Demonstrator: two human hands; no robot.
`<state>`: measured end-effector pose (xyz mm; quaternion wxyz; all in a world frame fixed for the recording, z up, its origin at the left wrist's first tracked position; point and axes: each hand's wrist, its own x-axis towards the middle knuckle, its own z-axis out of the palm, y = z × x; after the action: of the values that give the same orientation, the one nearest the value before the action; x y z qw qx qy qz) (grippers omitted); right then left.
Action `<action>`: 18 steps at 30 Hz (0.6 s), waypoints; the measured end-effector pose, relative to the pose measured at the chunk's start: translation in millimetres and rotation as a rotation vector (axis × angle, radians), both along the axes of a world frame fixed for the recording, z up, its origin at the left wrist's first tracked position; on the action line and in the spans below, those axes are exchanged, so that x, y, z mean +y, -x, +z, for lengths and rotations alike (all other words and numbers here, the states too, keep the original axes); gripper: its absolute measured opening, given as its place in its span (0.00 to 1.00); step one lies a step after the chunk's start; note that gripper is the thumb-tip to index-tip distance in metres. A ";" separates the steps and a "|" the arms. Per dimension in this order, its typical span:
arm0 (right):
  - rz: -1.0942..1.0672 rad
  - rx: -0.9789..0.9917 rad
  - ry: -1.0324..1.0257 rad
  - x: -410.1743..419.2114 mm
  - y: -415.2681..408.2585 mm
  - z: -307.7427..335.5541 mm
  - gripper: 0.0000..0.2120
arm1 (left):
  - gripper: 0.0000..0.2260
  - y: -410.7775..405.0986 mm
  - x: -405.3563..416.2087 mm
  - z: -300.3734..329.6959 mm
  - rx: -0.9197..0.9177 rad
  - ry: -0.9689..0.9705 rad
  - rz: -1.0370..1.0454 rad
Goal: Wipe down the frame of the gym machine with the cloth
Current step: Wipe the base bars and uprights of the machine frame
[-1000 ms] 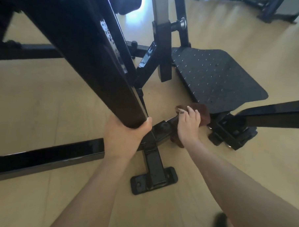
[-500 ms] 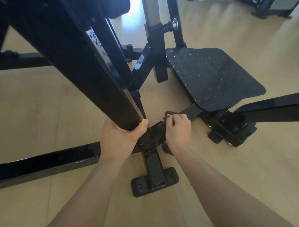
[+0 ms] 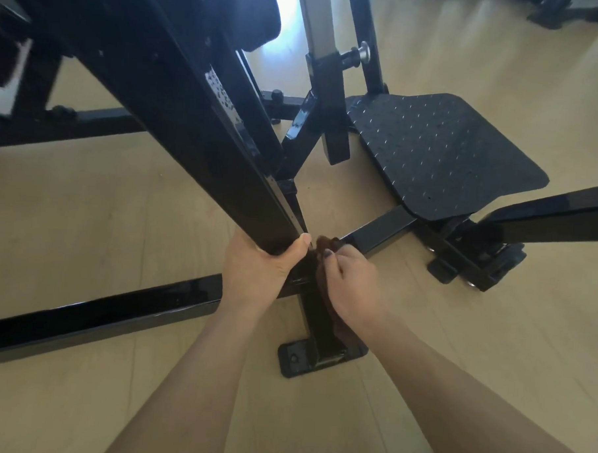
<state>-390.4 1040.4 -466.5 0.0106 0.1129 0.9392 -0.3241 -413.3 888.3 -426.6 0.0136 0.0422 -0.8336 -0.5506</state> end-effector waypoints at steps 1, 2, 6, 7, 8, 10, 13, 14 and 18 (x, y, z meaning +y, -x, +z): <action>-0.043 -0.049 0.098 3.0 -7.4 6.6 0.20 | 0.18 -2.0 -0.6 3.6 -0.015 0.001 -0.017; -0.112 -0.079 0.203 6.1 -8.4 14.0 0.21 | 0.17 -3.9 -1.6 7.4 -0.036 0.007 -0.032; -0.491 -0.036 0.750 -9.9 15.4 78.3 0.20 | 0.27 -8.4 -14.4 36.9 -0.161 0.001 -0.113; -0.416 0.046 0.787 -22.4 21.0 94.0 0.19 | 0.27 -11.0 -17.6 45.9 -0.174 -0.056 -0.101; -0.274 0.146 0.768 -37.9 23.4 108.3 0.19 | 0.22 -13.4 -20.6 55.3 -0.179 -0.111 -0.079; -0.135 0.257 0.792 -67.9 22.2 130.0 0.17 | 0.18 -15.8 -20.0 75.0 -0.172 -0.227 -0.009; -0.033 0.230 0.769 -76.7 20.7 128.5 0.16 | 0.45 -9.0 -19.1 100.5 -0.152 -0.451 0.174; -0.031 0.146 0.843 -70.7 20.6 119.0 0.15 | 0.50 -5.4 -18.4 104.8 -0.189 -0.569 0.255; -0.085 -0.073 0.880 -54.3 14.1 105.5 0.19 | 0.41 -20.0 -15.8 111.8 -0.330 -0.483 0.320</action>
<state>-404.4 986.1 -360.9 0.0773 0.1477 0.7054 -0.6889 -393.3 872.5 -314.8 -0.0459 0.2630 -0.6528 -0.7090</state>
